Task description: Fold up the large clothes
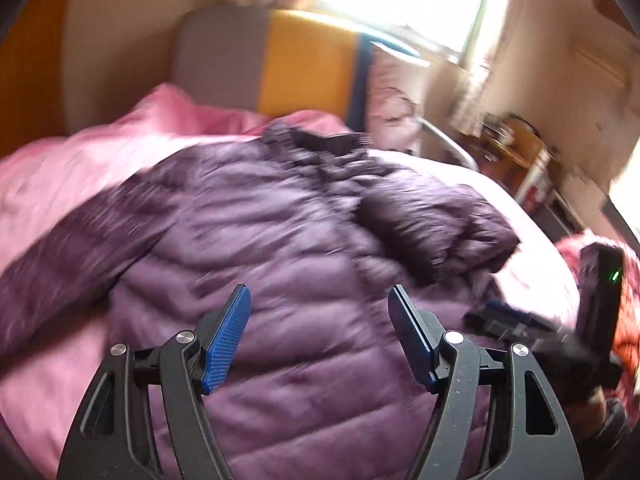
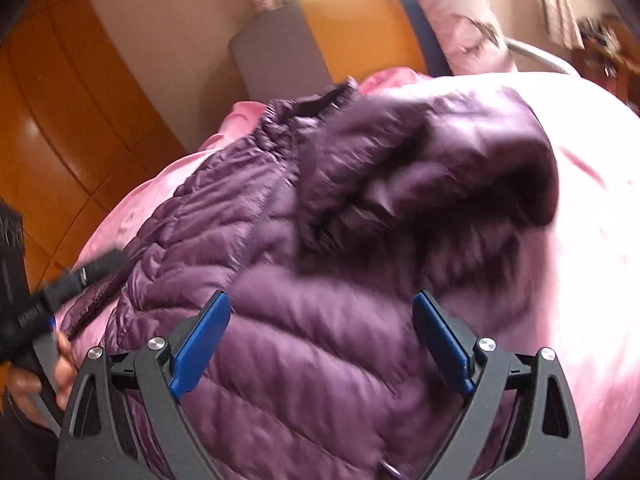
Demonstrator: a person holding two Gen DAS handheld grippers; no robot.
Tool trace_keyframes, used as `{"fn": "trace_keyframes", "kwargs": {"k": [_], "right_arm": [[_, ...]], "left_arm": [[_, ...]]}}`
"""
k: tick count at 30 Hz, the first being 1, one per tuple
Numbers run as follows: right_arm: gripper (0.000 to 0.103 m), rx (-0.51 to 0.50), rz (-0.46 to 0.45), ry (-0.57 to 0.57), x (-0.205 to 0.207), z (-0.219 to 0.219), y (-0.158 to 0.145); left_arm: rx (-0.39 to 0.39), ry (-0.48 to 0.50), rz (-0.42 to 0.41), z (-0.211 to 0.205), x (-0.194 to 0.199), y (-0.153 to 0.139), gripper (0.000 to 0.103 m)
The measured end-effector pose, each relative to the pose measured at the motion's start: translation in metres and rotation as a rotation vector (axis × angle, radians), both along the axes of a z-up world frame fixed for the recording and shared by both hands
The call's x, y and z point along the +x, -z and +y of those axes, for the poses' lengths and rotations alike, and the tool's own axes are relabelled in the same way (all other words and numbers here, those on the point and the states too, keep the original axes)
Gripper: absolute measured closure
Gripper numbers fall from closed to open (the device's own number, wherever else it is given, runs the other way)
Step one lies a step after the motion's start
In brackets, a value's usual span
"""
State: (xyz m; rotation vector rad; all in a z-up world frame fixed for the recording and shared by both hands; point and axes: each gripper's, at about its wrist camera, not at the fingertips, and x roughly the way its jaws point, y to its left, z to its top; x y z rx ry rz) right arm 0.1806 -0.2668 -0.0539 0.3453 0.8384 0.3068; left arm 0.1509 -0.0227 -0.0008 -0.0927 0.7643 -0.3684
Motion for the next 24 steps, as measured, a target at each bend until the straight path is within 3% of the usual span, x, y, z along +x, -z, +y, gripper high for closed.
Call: {"fn": "trace_keyframes", "kwargs": {"k": [3,7,12,13,14,16,17,21,24], "right_arm": [[0.011,0.012,0.004,0.003,-0.011,-0.005,0.012],[0.01,-0.012,-0.025,-0.008,-0.018,-0.001,0.019],[0.008,-0.011,-0.061,-0.026,-0.022,-0.002,0.026],[0.008,-0.011,-0.063,-0.032,-0.023,-0.002,0.026],[0.008,-0.01,-0.064,-0.039,-0.023,-0.002,0.027],[0.008,-0.006,-0.049,-0.062,-0.023,-0.004,0.025],[0.008,0.021,-0.035,-0.07,-0.024,-0.008,0.022],[0.008,0.26,0.003,0.0,-0.017,-0.043,0.017],[0.008,0.36,-0.003,0.061,-0.003,-0.059,0.018]], "left_arm": [[0.061,0.106,-0.025,-0.049,0.016,-0.007,0.033],[0.142,0.209,0.031,-0.106,0.046,0.003,0.033],[0.315,0.214,0.104,-0.153,0.085,0.037,0.033],[0.328,0.212,0.126,-0.158,0.093,0.045,0.036],[0.325,0.205,0.123,-0.158,0.096,0.046,0.061],[0.261,0.141,0.112,-0.144,0.102,0.043,0.08],[0.174,0.118,0.128,-0.131,0.106,0.038,0.088],[-0.098,0.025,0.143,-0.065,0.111,0.017,0.094],[-0.235,-0.033,0.173,-0.018,0.116,0.015,0.094]]}}
